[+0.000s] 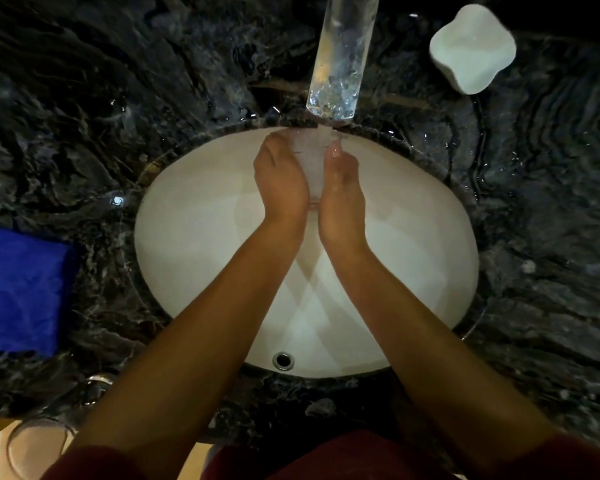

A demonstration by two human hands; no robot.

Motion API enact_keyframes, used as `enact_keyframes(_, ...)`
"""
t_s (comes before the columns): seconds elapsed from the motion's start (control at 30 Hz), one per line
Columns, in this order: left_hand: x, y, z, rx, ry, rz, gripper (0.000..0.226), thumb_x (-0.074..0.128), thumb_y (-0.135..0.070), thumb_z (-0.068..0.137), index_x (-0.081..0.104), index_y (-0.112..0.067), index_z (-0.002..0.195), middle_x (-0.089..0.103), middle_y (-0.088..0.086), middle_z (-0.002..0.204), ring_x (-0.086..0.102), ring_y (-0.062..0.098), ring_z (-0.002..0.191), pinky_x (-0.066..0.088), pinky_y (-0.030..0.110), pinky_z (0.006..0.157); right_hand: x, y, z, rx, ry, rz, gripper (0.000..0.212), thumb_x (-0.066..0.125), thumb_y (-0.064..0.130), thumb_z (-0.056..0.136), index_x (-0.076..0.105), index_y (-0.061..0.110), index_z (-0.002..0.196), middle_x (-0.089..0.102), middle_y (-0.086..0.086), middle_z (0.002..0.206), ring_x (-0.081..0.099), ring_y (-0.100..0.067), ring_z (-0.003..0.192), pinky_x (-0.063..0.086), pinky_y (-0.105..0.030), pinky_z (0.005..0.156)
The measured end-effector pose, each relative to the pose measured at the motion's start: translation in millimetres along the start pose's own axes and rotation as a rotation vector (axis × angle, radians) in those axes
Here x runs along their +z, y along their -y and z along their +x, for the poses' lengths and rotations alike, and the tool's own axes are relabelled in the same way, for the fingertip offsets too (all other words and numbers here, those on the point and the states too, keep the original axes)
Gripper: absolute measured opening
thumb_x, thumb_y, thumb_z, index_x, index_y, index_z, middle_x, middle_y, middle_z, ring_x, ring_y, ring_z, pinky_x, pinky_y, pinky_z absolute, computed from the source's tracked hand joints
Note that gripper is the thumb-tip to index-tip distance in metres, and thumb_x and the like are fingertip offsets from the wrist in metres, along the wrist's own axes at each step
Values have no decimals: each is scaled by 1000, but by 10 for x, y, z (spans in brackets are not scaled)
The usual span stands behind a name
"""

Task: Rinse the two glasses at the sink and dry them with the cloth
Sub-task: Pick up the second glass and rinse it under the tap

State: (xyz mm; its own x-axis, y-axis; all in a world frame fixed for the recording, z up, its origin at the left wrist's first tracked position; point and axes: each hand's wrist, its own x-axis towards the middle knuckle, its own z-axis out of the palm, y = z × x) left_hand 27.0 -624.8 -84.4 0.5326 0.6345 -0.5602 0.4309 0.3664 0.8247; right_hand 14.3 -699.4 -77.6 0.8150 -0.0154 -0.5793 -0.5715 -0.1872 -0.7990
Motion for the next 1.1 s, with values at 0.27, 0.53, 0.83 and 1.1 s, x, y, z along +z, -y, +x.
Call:
enact_keyframes(0.27, 27, -12, -82, -54, 44, 24, 32, 51, -36, 107, 66, -9, 114, 72, 2, 98, 71, 10, 87, 54, 21, 75, -114, 230, 173, 150, 116, -174, 67, 30, 67, 104, 74, 16, 99, 78, -6, 81, 75, -16, 64, 54, -26, 51)
enact_keyframes(0.53, -209, -68, 133, -55, 508, -12, 58, 81, -42, 79, 71, 2, 115, 73, 28, 112, 69, 40, 101, 52, 51, 88, -361, 285, 364, 420, 613, 146, 74, 49, 71, 94, 69, 2, 111, 67, -24, 89, 71, -37, 65, 42, -22, 42)
enact_keyframes(0.83, 47, -25, 107, -5, 211, 217, 32, 87, -43, 77, 69, -18, 86, 76, -1, 86, 75, 17, 81, 63, 40, 81, -193, 102, 215, 152, 126, -153, 55, 38, 64, 102, 70, 20, 108, 79, -5, 93, 78, -20, 74, 63, -38, 69)
enact_keyframes(1.1, 51, 21, -100, 216, 142, 317, 27, 78, -45, 85, 73, -21, 98, 77, -7, 88, 73, 12, 84, 61, 42, 82, -323, 275, 296, 335, 352, -125, 62, 31, 65, 104, 70, 17, 106, 73, -8, 76, 72, -28, 58, 38, -20, 41)
